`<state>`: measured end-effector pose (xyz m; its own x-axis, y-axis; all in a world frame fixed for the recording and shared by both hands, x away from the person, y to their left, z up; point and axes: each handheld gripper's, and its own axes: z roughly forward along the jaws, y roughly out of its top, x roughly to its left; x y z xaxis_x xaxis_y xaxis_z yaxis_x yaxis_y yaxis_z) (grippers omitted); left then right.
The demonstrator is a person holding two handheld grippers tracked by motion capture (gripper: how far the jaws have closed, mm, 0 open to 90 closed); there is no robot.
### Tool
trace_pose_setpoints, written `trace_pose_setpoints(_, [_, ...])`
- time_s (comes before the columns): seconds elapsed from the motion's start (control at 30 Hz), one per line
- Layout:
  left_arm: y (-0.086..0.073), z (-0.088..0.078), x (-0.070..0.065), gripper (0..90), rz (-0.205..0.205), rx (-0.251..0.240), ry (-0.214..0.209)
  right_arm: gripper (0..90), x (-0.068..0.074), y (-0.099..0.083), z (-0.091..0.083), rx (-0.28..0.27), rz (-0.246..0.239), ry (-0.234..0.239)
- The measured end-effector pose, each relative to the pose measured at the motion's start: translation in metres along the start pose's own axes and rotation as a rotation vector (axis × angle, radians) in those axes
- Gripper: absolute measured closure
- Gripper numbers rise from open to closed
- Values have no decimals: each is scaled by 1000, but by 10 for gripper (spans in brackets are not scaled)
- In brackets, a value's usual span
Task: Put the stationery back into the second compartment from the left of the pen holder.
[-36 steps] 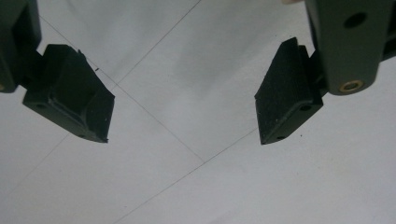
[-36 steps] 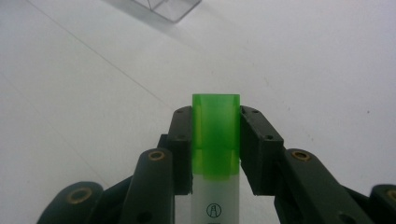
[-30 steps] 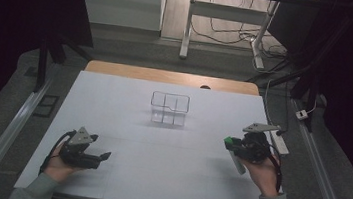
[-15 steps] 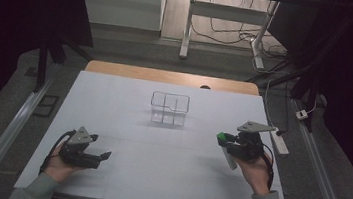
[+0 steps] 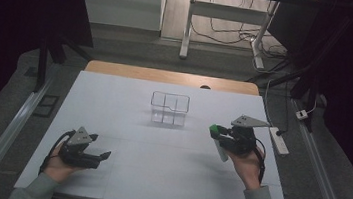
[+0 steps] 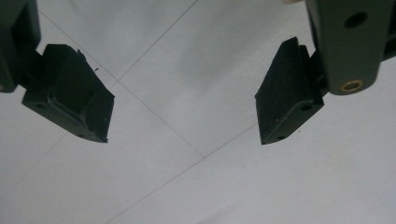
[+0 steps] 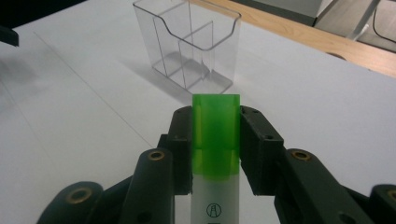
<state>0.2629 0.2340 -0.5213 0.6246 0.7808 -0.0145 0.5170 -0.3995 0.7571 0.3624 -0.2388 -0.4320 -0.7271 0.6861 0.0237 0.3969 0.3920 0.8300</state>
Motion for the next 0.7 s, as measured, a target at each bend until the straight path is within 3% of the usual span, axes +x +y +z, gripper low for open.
trace_pose_setpoints(0.33, [0, 0, 0, 191, -1, -8, 0, 667, 7, 13, 8, -43, -11, 7])
trace_pose_setpoints(0.7, [-1, -1, 2, 191, -6, -9, 0, 666, 17, 40, 18, -95, -37, 23])
